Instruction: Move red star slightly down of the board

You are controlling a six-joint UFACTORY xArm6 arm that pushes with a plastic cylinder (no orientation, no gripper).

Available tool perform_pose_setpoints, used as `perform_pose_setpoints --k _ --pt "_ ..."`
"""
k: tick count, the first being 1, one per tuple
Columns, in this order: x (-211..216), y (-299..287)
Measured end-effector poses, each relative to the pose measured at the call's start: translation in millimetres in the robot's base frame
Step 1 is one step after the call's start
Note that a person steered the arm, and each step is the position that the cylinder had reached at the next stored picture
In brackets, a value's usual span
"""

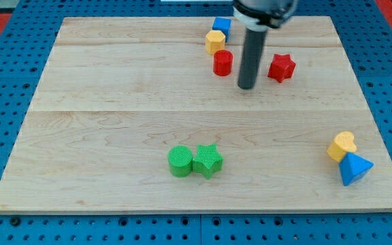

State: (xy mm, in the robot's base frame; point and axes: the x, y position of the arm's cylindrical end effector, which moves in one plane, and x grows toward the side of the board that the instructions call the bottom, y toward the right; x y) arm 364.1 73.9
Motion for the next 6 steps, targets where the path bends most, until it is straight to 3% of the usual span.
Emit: perform_pose_setpoints --k 2,4,6 --pt "-61.9 29.6" --pt "-37.7 96.6" --pt "-2.7 100.1"
